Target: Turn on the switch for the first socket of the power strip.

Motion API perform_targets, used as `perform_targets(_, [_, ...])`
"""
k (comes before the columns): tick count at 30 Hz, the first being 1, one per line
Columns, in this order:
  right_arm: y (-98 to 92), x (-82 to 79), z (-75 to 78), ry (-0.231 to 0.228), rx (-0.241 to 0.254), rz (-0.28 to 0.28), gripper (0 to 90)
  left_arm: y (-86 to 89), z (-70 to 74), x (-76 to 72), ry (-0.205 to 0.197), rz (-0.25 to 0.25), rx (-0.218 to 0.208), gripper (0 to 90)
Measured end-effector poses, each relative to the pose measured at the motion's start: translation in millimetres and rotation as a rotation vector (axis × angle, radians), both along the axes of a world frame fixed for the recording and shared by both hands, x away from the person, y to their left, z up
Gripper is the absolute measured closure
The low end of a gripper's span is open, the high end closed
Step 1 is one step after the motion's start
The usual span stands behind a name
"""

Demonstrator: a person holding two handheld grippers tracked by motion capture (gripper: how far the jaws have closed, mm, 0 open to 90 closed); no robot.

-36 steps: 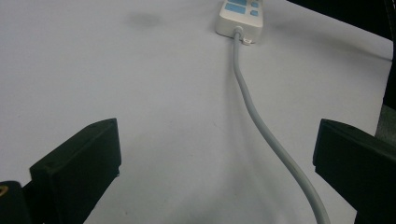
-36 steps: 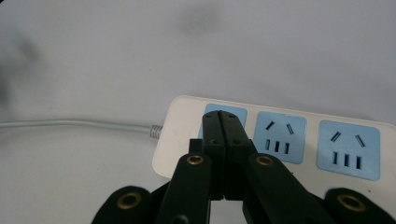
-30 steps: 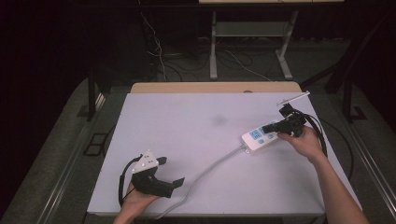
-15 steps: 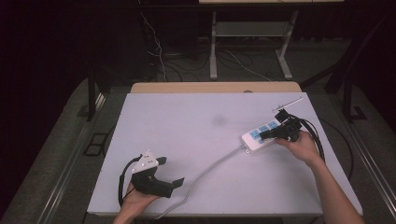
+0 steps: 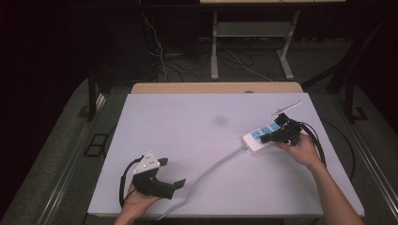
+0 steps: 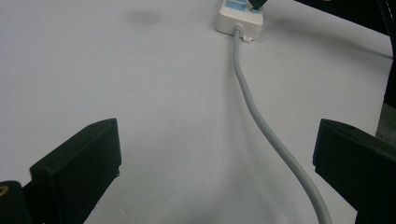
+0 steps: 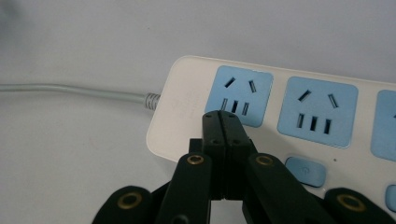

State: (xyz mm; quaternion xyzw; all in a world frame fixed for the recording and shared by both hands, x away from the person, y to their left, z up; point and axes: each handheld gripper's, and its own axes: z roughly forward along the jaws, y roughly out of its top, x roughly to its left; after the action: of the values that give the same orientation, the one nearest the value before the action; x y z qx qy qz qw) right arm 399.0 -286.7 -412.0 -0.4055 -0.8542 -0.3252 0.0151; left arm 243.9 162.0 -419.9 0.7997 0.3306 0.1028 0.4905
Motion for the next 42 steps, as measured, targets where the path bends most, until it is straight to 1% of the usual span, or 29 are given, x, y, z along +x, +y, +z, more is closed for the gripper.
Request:
perform_targets(3, [-0.5,-0.7,-1.2,-0.007,0.004,0.001,89.7,-0.5,-0.4,0.1,0.002,-0.001,0.001,0.0])
perform_targets(7, [-1.4,-0.8,-2.7,-0.019,0.007,0.016,89.9,-0.7,-0.4,-0.1,0.001,-0.002,0.002,0.0])
perform_targets(9, [-1.2,-0.8,-3.0,-0.028,-0.001,0.017,89.9,-0.7,-0.3,-0.1,0.0,-0.002,0.003,0.0])
perform_targets(12, [-1.6,-0.3,-3.4,-0.034,-0.001,0.035,90.0,-0.3,0.1,-0.6,-0.002,-0.002,0.005,0.0])
perform_targets(17, [-2.1,0.5,-4.4,-0.032,0.002,0.048,90.0,-0.5,0.1,-0.4,-0.004,-0.004,0.009,0.0])
perform_targets(21, [-5.1,1.0,-7.0,-0.028,0.031,0.044,90.0,-0.9,0.1,-0.7,-0.005,-0.006,0.013,0.0])
perform_targets(23, [-5.5,0.4,-7.7,-0.029,0.035,0.042,90.0,-1.0,0.0,-0.9,-0.005,-0.009,0.015,0.0])
perform_targets(24, [-4.9,-0.1,-8.7,-0.029,0.039,0.044,90.0,-1.1,-0.1,-1.0,-0.005,-0.009,0.016,0.0])
perform_targets(25, [-3.9,0.2,-10.2,-0.015,0.057,0.061,90.0,-1.2,-0.2,-1.1,-0.003,-0.01,0.015,0.0])
perform_targets(26, [-2.0,-1.1,-9.7,-0.03,0.045,0.058,90.0,-1.2,-0.2,-1.1,-0.003,-0.009,0.015,0.0])
perform_targets(27, [-1.1,-1.3,-9.1,-0.034,0.037,0.059,90.0,-1.0,-0.2,-1.0,-0.004,-0.008,0.016,0.0])
perform_targets(34, [-0.9,-0.6,-8.8,-0.032,0.035,0.062,90.0,1.3,-0.6,-0.6,0.0,0.001,0.013,0.0])
perform_targets(37, [-1.7,-0.6,-9.1,-0.025,0.043,0.057,90.0,1.7,-0.6,-0.4,0.0,0.002,0.011,0.0])
perform_targets(42, [-1.0,0.4,-8.5,-0.018,0.041,0.048,90.0,1.6,-0.5,-0.5,0.0,0.0,0.01,0.0])
